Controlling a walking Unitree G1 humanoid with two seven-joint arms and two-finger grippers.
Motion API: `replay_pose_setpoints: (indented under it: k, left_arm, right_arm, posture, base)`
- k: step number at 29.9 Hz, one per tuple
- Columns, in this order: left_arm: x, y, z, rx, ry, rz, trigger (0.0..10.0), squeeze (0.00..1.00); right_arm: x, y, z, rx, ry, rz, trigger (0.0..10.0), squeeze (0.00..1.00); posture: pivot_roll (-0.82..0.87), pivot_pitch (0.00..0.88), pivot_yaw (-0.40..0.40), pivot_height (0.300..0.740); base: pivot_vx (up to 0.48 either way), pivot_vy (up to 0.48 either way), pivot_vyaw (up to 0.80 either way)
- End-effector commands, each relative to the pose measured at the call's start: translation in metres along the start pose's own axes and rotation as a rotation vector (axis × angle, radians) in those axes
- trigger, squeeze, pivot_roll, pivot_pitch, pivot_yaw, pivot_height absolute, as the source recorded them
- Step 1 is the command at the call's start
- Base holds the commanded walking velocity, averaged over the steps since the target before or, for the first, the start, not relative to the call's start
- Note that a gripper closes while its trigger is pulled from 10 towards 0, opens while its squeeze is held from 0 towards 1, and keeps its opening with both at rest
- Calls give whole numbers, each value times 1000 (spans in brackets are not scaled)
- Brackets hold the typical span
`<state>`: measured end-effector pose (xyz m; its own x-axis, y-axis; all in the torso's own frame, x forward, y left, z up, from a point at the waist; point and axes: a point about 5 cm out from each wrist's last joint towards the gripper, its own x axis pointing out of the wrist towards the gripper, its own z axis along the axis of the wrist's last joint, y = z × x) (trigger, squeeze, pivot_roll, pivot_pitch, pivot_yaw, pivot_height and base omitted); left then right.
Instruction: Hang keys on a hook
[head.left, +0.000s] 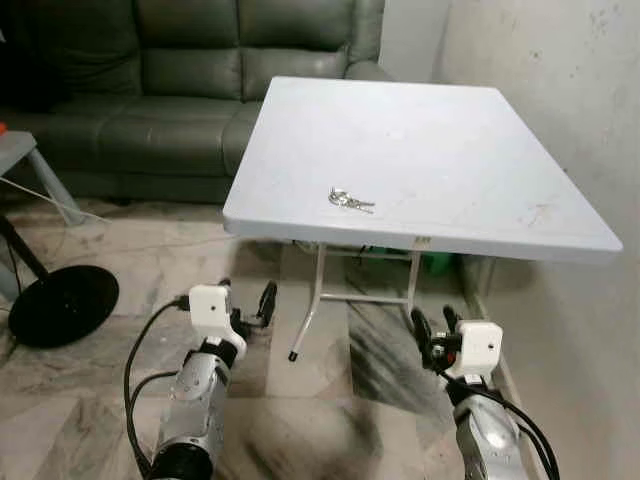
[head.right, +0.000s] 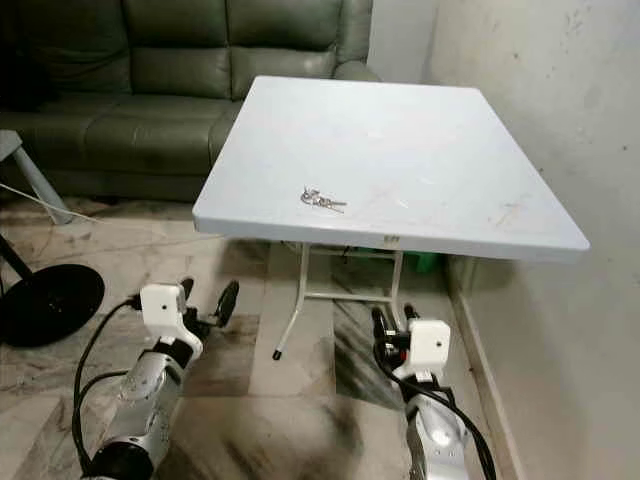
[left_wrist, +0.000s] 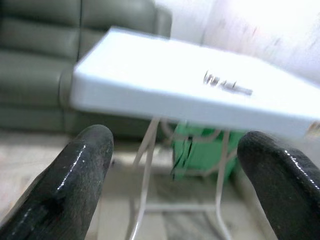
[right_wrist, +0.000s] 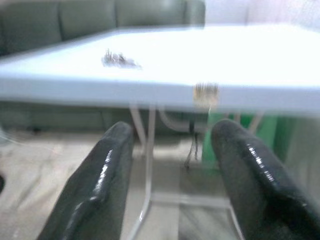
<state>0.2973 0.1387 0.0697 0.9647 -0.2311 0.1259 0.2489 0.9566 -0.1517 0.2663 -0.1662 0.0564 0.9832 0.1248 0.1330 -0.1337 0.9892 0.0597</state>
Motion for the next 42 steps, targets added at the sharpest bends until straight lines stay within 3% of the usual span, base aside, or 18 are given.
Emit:
replay_pose_setpoints:
  k: [1, 5, 11, 18, 24, 42]
  left_arm:
    - [-2, -5, 8, 10, -26, -31, 10000, 0]
    - [-11, -9, 16, 21, -55, -56, 10000, 0]
    - [-24, -14, 35, -29, -72, -100, 10000, 0]
    - [-18, -14, 51, -80, -53, -104, 10000, 0]
    - [-19, -15, 52, -85, -25, -94, 10000, 0]
    - [-16, -21, 52, -87, 11, -77, 10000, 0]
  right_arm:
    - [-2, 2, 9, 14, -29, 14, 10000, 0]
    - [-11, 7, 21, -5, -66, 51, 10000, 0]
    - [-25, 6, 44, -33, -98, 55, 10000, 0]
    - [-17, 12, 68, -25, -142, 61, 10000, 0]
    - [-16, 18, 74, -15, -133, 79, 10000, 0]
    - [-10, 19, 77, -12, -104, 100, 10000, 0]
  posture:
    - [15, 0, -47, 740]
    - [10, 0, -50, 740]
    - [4, 16, -50, 740]
    - [3, 26, -45, 740]
    - [8, 30, -46, 740]
    - [13, 34, -51, 740]
  base:
    - [0, 0, 0]
    - [0, 0, 0]
    - [0, 0, 0]
    - [0, 0, 0]
    - [0, 0, 0]
    - [352, 0, 0]
